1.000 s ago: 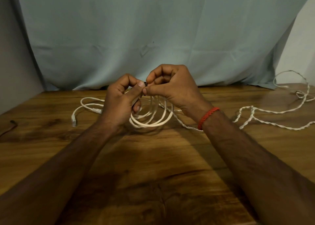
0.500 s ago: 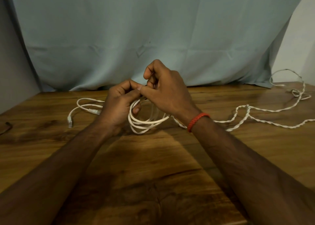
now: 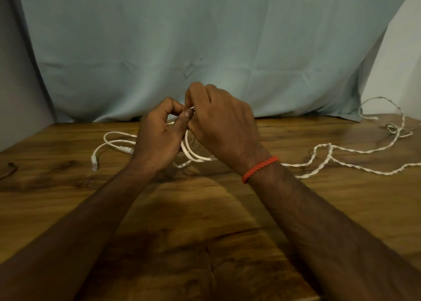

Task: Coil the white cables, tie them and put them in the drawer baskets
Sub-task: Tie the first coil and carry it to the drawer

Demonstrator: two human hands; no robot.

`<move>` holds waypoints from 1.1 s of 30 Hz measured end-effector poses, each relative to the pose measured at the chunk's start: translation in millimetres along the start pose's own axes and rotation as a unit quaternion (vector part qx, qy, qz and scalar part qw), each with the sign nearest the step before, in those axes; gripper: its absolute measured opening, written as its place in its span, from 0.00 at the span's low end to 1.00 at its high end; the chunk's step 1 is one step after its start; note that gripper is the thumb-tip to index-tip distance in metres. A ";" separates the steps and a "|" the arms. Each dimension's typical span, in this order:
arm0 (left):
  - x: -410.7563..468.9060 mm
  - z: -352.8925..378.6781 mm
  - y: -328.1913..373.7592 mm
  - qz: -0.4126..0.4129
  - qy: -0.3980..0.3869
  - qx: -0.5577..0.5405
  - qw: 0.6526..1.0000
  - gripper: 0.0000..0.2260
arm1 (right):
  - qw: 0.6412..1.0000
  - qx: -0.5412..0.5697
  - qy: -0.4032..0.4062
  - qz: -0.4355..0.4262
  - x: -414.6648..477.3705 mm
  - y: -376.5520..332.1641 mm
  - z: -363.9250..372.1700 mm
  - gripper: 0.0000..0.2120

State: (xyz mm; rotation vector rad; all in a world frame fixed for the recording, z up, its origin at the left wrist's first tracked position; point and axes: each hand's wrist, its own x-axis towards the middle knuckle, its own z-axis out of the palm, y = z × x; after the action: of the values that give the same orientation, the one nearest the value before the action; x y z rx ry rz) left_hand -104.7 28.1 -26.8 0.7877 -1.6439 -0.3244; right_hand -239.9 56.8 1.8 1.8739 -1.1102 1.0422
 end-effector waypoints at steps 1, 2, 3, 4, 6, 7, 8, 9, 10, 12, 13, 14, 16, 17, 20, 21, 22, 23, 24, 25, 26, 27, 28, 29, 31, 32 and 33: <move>0.5 -0.1 -0.5 0.005 0.005 0.014 1.000 0.07 | 1.000 0.007 -0.010 0.020 -0.6 -1.4 -0.1 0.09; 0.9 0.2 -1.4 0.013 0.009 0.026 1.000 0.06 | 0.999 0.013 -0.024 0.039 -1.3 -2.5 -0.3 0.11; 0.9 0.4 -2.1 0.021 0.013 0.033 0.999 0.05 | 0.998 0.015 -0.036 0.050 -1.9 -2.9 0.5 0.12; 0.9 1.0 -3.2 0.028 0.019 0.036 0.999 0.05 | 0.998 0.011 -0.043 0.053 -2.5 -2.6 1.5 0.11; 0.5 1.5 -4.7 0.037 0.025 0.040 0.998 0.05 | 0.998 0.001 -0.050 0.049 -3.3 -1.9 3.2 0.10; 0.8 2.0 -5.3 0.037 0.024 0.038 0.998 0.05 | 0.997 0.001 -0.050 0.050 -3.0 -0.5 3.2 0.11; 0.8 2.3 -5.9 0.033 0.022 0.031 0.999 0.05 | 0.997 0.006 -0.051 0.051 -2.2 1.6 4.0 0.12; 0.8 2.4 -6.4 0.026 0.019 0.021 0.999 0.05 | 0.997 0.013 -0.053 0.051 -1.3 4.4 4.7 0.12; 0.7 2.3 -6.4 0.021 0.015 0.010 1.000 0.05 | 0.997 0.022 -0.059 0.050 -0.4 7.2 5.2 0.14; 0.4 2.0 -6.0 0.010 0.006 -0.015 1.000 0.05 | 0.996 0.043 -0.067 0.044 1.5 12.3 4.5 0.17; 0.2 1.7 -5.4 -0.001 -0.001 -0.028 1.000 0.05 | 0.996 0.050 -0.068 0.041 2.3 14.8 3.7 0.19; 0.0 1.2 -4.7 -0.017 -0.007 -0.045 0.999 0.06 | 0.995 0.053 -0.070 0.037 2.9 17.0 2.9 0.21; 0.1 0.0 -4.2 -0.045 -0.015 -0.069 0.996 0.07 | 0.995 0.059 -0.077 0.027 3.3 20.6 3.0 0.24; 0.5 -0.7 -4.4 -0.051 -0.017 -0.076 0.996 0.07 | 0.995 0.062 -0.080 0.022 3.6 22.1 3.0 0.24; 0.3 -1.4 -3.4 -0.070 -0.031 -0.104 0.992 0.06 | 0.995 0.060 -0.080 -0.004 3.9 25.2 3.3 0.19; 0.1 -1.1 -2.8 -0.075 -0.034 -0.114 0.990 0.05 | 0.996 0.050 -0.077 -0.015 3.7 25.3 3.5 0.19; -0.1 -1.2 -2.2 -0.080 -0.038 -0.119 0.989 0.05 | 0.996 0.040 -0.071 -0.023 3.6 24.5 3.5 0.19; -0.1 -1.2 -1.7 -0.080 -0.043 -0.121 0.989 0.05 | 0.997 0.034 -0.062 -0.030 3.5 24.1 3.5 0.20; -0.2 -1.5 -1.1 -0.076 -0.048 -0.119 0.989 0.06 | 0.998 0.031 -0.049 -0.036 3.3 23.5 3.6 0.20; -0.2 -1.6 0.1 -0.073 -0.053 -0.115 0.989 0.06 | 0.998 0.027 -0.032 -0.040 2.7 23.0 4.1 0.19; -0.1 -1.8 1.4 -0.069 -0.057 -0.108 0.990 0.07 | 0.999 0.021 -0.014 -0.044 1.4 21.6 4.2 0.18; 0.4 -2.0 2.4 -0.067 -0.060 -0.102 0.991 0.08 | 0.999 0.014 0.001 -0.048 -0.1 19.2 4.0 0.15; 1.1 -2.2 2.6 -0.069 -0.062 -0.104 0.990 0.09 | 0.999 0.003 0.006 -0.053 -1.8 16.5 4.2 0.12; 1.8 -2.2 1.5 -0.075 -0.067 -0.113 0.988 0.10 | 0.998 -0.009 0.000 -0.060 -3.5 14.0 5.5 0.09; 1.5 -3.6 -1.9 -0.085 -0.079 -0.134 0.984 0.11 | 0.997 0.005 -0.025 -0.072 -5.3 10.2 8.0 0.06; 0.6 -4.4 -3.4 -0.085 -0.084 -0.138 0.983 0.10 | 0.996 0.038 -0.033 -0.075 -5.3 11.5 9.6 0.07; -0.4 -5.3 -4.9 -0.084 -0.088 -0.137 0.983 0.09 | 0.993 0.087 -0.038 -0.066 -4.1 14.3 10.1 0.09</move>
State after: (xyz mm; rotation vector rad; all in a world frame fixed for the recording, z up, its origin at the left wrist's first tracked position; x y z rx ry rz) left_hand -98.1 26.0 -28.8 0.7029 -1.6532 -0.7421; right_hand -251.4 44.0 -3.7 2.1100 -0.9476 1.0276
